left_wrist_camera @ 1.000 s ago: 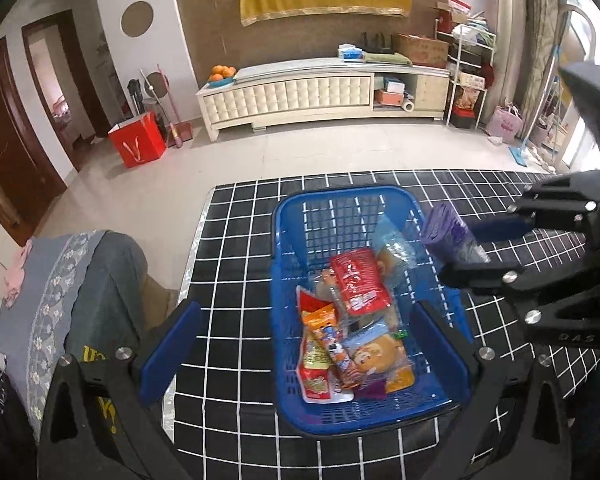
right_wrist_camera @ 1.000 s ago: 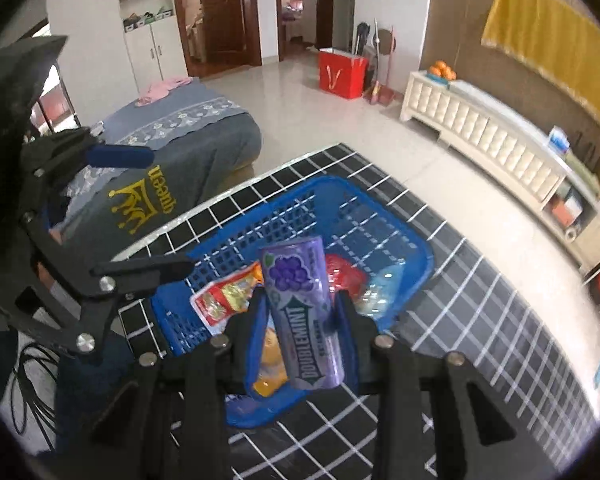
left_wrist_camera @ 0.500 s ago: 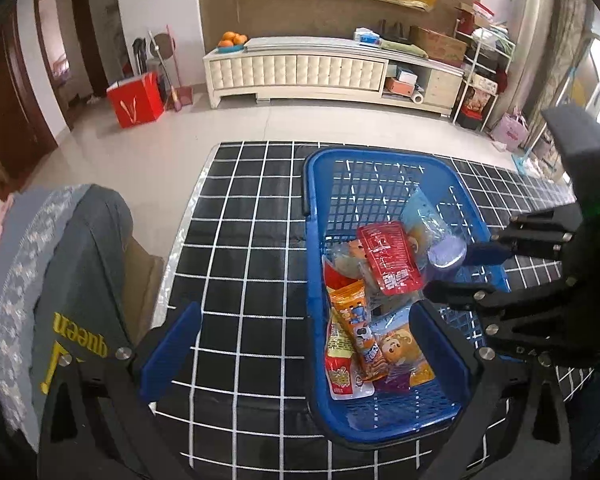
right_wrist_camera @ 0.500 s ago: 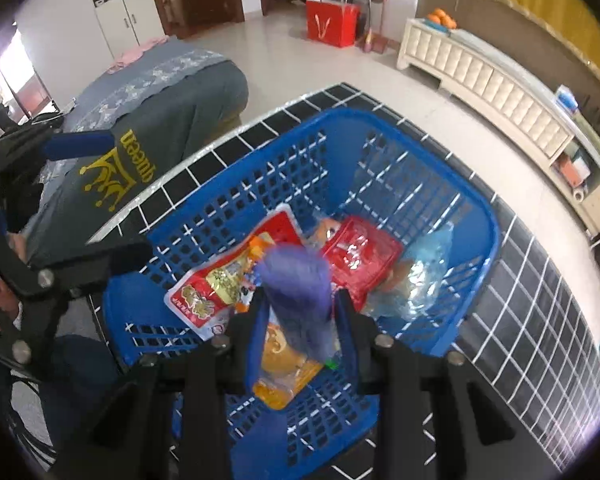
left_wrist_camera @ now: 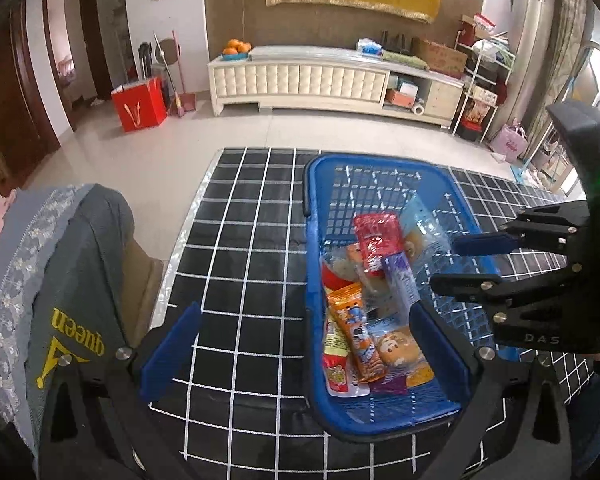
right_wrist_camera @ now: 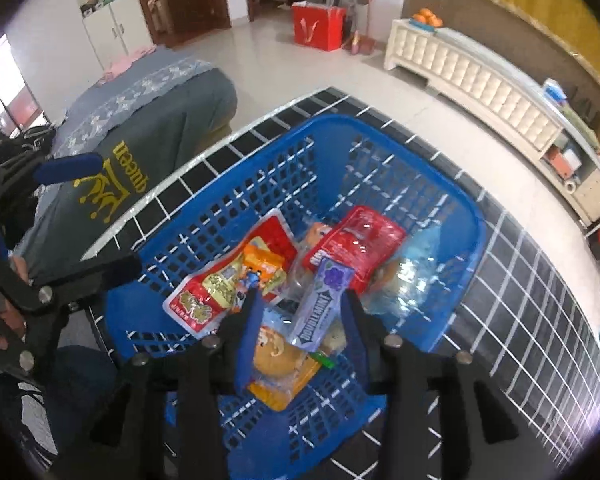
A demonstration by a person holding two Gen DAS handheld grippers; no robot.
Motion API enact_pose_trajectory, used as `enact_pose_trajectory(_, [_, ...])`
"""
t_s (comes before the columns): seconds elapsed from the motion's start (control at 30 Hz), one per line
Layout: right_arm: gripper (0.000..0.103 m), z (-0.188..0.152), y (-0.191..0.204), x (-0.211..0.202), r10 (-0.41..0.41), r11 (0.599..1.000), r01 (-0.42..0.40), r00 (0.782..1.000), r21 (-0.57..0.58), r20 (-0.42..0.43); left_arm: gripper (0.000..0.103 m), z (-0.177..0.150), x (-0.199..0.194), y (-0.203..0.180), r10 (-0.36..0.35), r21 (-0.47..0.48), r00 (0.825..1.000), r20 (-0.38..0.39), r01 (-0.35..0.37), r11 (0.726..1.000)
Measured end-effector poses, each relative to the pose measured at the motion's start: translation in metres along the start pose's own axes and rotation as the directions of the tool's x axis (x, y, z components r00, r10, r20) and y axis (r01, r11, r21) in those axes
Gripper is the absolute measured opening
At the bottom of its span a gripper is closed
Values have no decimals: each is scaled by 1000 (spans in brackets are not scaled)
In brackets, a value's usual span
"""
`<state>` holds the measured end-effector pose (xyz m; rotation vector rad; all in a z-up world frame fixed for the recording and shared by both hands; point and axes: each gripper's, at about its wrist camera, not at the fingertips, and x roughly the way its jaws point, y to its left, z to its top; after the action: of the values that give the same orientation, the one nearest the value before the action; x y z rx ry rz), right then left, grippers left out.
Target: Organize snacks
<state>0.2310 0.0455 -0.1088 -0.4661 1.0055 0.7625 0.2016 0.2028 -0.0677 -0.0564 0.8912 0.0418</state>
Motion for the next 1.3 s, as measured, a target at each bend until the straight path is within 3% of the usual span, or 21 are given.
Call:
enact_pose_trajectory(0.07, [54, -6, 1, -19, -14, 1000, 13, 999, 16, 41, 103, 1, -12, -4, 13, -4, 1000, 25, -13, 1000])
enact_pose_trajectory(0.1, [63, -8, 2, -27, -21, 1000, 20, 998, 22, 61, 103, 0, -18, -7, 12, -7, 999, 38, -11, 1000])
enact_pose_trajectory(0.23, [74, -26, 2, -71, -65, 997, 57, 987, 55, 147, 103, -1, -57, -27, 10, -4, 991, 130, -10, 1000])
enact_pose_trajectory(0.33, [80, -41, 0, -105, -84, 993, 63, 971, 102, 224, 103, -6, -83, -45, 5, 2, 982, 189, -5, 1000])
enact_pose_trajectory(0.4, [98, -53, -2, -129, -97, 989, 63, 957, 132, 274, 103, -11, -103, -58, 10, -1, 972, 236, -10, 1000])
enact_pose_trajectory(0.47, [103, -66, 1, -151, -128, 985, 81, 933, 150, 335, 103, -18, -122, -72, 16, 3, 961, 274, -17, 1000])
enact_pose_trajectory(0.63, [103, -104, 5, -204, -227, 965, 135, 855, 223, 466, 103, -36, -156, -95, 6, 2, 943, 333, -8, 1000])
enact_pose_trajectory(0.87, [103, -148, 18, -242, -326, 937, 198, 787, 287, 523, 103, -64, -197, -127, -1, 18, 915, 404, -6, 1000])
enact_pose_trajectory(0.97, [103, -166, 31, -253, -376, 920, 238, 754, 310, 538, 103, -77, -208, -139, -12, 37, 910, 414, -4, 999])
enact_pose_trajectory(1.3, [103, -203, 48, -256, -385, 914, 235, 763, 331, 520, 103, -111, -219, -158, -54, 63, 914, 402, 31, 998])
